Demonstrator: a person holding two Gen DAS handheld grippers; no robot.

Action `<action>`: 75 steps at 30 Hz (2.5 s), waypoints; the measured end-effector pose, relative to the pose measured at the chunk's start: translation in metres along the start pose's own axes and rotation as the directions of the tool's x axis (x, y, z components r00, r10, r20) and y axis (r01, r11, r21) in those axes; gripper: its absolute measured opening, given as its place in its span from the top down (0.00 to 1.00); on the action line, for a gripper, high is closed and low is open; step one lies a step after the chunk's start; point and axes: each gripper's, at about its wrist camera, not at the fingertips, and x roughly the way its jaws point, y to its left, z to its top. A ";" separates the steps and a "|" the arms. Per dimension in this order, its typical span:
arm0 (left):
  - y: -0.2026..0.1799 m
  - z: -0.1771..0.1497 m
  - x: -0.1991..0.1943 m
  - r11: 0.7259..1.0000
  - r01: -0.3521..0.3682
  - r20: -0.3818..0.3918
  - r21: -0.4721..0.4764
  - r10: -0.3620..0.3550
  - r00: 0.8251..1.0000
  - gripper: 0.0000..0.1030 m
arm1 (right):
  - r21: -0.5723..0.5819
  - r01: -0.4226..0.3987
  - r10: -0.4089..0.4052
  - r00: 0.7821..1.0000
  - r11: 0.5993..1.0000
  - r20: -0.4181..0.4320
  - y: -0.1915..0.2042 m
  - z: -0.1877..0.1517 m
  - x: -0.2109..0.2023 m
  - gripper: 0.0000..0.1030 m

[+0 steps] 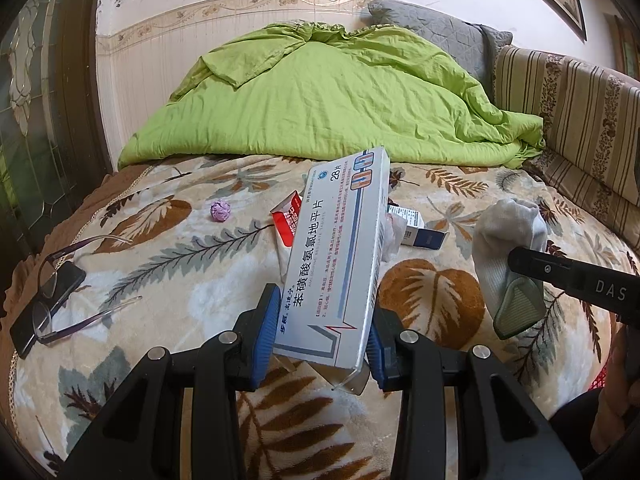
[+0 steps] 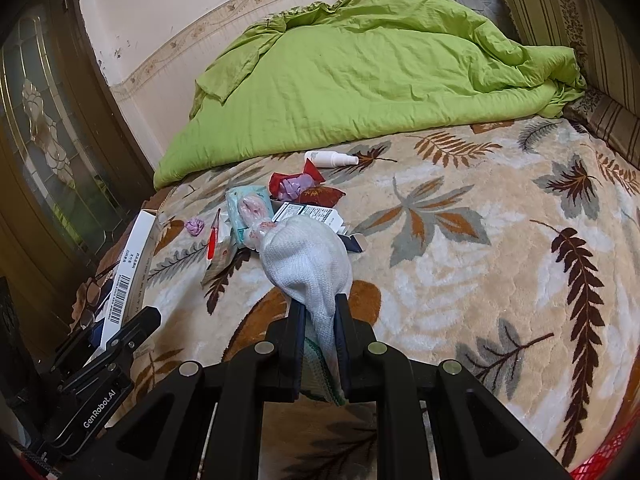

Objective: Collect trash
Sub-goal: 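Grasp the white sock with the right tool while the left tool holds the medicine box, then carry the box and sock to the red basket and release both, then return to the bed and grasp the red-and-white wipes packet with the left tool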

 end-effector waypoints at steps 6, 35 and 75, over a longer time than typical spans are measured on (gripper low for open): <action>0.000 0.000 0.000 1.000 0.000 0.000 -0.002 0.000 1.000 0.63 | 0.000 0.003 -0.003 1.000 1.000 0.001 0.000 0.000 -0.001 0.85; -0.089 0.003 -0.042 0.922 0.354 -0.061 0.154 -0.349 0.935 0.63 | 0.195 0.069 -0.081 0.995 0.978 0.056 -0.085 -0.014 -0.125 0.85; -0.198 0.040 -0.042 0.776 0.622 -0.269 0.106 -0.579 0.769 0.33 | 0.319 0.219 -0.246 0.968 0.922 0.046 -0.164 -0.038 -0.189 0.48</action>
